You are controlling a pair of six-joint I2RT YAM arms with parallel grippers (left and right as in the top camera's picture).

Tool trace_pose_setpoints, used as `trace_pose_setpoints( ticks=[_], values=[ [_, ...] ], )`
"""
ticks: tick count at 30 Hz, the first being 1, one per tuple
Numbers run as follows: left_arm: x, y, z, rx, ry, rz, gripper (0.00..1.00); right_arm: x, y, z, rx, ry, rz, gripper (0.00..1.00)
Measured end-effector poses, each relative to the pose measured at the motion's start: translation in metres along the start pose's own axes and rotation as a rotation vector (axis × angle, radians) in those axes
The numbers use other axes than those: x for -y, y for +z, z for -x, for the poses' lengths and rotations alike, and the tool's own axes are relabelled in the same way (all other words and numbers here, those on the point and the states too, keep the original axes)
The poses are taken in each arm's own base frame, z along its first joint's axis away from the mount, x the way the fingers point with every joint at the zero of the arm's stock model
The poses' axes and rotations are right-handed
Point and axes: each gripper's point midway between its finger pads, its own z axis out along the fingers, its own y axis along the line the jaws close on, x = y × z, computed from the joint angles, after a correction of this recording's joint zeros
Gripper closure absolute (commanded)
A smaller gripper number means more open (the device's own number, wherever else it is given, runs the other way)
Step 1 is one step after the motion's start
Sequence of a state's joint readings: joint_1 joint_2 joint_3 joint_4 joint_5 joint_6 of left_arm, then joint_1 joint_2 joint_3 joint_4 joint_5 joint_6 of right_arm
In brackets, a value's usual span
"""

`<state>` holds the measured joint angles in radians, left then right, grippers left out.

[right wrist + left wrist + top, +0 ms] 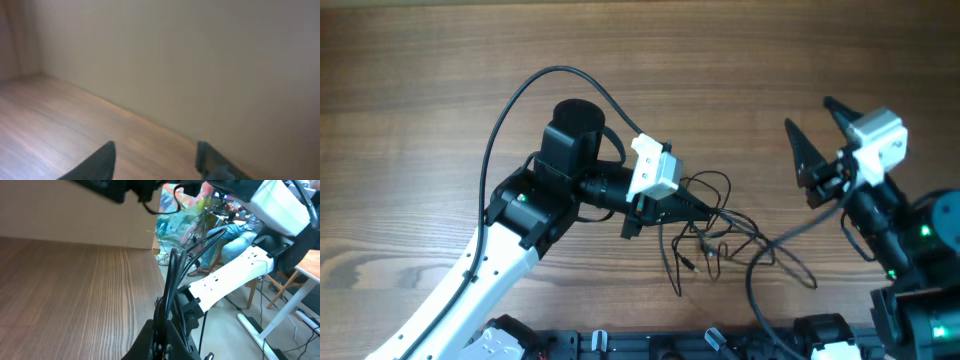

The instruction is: Untangle cables

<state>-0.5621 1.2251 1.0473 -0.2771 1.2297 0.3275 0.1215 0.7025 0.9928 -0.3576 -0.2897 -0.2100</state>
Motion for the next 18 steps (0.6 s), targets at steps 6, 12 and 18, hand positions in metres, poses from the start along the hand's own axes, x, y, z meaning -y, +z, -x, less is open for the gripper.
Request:
trace_pose_setpoints(
  ticks=[6, 12, 18],
  values=[
    [-0.020, -0.001, -0.001, -0.013, -0.070, 0.117, 0.96, 0.011, 0.004, -0.027, -0.112, 0.062, -0.067, 0.05],
    [-0.069, -0.025, 0.012, 0.065, -0.251, 0.370, 0.96, 0.043, -0.011, -0.072, -0.277, 0.300, -0.318, 0.00],
    [-0.115, -0.083, 0.025, 0.238, -0.493, 0.588, 0.96, 0.032, -0.007, -0.068, -0.256, 0.365, -0.255, 0.00]
  ],
)
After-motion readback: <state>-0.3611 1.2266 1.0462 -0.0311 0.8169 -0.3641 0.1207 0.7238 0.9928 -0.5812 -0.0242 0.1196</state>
